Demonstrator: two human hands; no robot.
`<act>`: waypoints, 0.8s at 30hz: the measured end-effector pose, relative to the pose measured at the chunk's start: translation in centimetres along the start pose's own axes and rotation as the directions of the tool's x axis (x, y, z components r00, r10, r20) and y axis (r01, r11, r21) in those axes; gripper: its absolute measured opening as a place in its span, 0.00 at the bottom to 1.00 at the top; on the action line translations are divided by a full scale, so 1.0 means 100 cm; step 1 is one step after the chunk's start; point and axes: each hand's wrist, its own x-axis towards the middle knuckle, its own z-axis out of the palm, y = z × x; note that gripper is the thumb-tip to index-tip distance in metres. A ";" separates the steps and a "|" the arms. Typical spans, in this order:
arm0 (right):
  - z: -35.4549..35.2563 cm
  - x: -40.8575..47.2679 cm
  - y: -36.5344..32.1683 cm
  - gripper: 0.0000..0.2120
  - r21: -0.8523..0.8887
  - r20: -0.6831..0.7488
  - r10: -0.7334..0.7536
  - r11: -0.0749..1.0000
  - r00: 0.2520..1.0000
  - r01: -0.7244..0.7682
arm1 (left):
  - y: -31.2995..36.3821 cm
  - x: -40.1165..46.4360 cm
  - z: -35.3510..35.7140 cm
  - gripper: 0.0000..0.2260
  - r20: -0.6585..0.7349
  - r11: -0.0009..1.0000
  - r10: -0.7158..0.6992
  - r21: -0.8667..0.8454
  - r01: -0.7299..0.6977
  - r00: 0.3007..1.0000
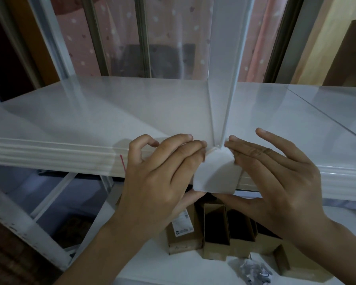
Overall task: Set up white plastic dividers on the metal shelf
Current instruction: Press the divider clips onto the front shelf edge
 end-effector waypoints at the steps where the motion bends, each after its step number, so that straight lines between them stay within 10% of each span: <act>1: 0.001 0.001 -0.001 0.22 0.002 -0.002 0.003 1.000 1.000 -0.003 | -0.001 -0.001 0.000 0.18 0.000 1.000 0.002 0.002 -0.002 1.000; 24: 0.027 0.029 -0.038 0.20 0.046 0.004 0.009 0.999 1.000 -0.009 | -0.049 -0.022 -0.018 0.18 0.018 0.999 0.020 0.028 -0.020 1.000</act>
